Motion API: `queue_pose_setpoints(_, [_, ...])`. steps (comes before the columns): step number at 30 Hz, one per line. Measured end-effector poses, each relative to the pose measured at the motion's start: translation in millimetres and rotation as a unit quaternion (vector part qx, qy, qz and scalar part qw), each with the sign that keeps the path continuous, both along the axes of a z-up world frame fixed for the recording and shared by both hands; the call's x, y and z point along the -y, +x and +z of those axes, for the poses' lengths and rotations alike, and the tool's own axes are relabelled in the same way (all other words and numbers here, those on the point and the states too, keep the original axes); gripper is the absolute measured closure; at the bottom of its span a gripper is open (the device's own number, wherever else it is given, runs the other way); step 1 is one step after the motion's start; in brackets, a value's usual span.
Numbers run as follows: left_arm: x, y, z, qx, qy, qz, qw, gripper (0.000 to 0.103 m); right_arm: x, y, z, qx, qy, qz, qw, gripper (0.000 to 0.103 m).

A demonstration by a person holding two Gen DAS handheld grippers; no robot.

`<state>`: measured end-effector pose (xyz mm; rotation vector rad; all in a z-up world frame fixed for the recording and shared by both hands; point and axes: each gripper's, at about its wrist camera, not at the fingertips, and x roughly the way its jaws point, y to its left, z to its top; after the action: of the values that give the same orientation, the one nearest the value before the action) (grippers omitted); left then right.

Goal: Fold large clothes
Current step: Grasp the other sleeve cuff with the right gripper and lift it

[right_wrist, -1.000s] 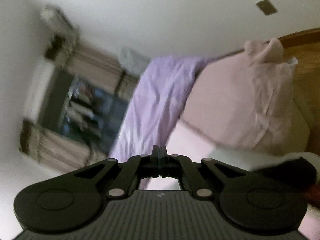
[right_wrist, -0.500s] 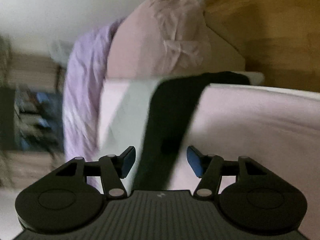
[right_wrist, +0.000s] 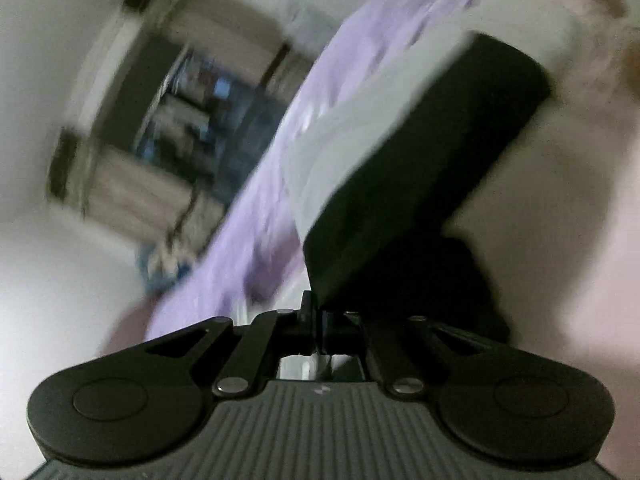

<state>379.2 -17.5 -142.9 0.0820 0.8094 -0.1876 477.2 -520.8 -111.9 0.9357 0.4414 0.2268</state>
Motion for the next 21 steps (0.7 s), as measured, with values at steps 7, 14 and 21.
queue_pose_setpoints(7, [4, -2, -1, -0.003, 0.010, -0.013, 0.9999, 0.002, -40, 19, -46, -0.079, 0.005, -0.018, 0.997, 0.094])
queue_pose_setpoints(14, [-11, 1, 8, 0.015, 0.004, 0.013, 0.9998, 0.002, -14, -2, 2, -0.094, -0.075, 0.007, 0.993, 0.036])
queue_pose_setpoints(21, [-27, -1, 10, 0.015, 0.001, 0.031, 0.9994, 0.002, 55, 24, -2, -0.075, -0.027, -0.113, 0.990, 0.017])
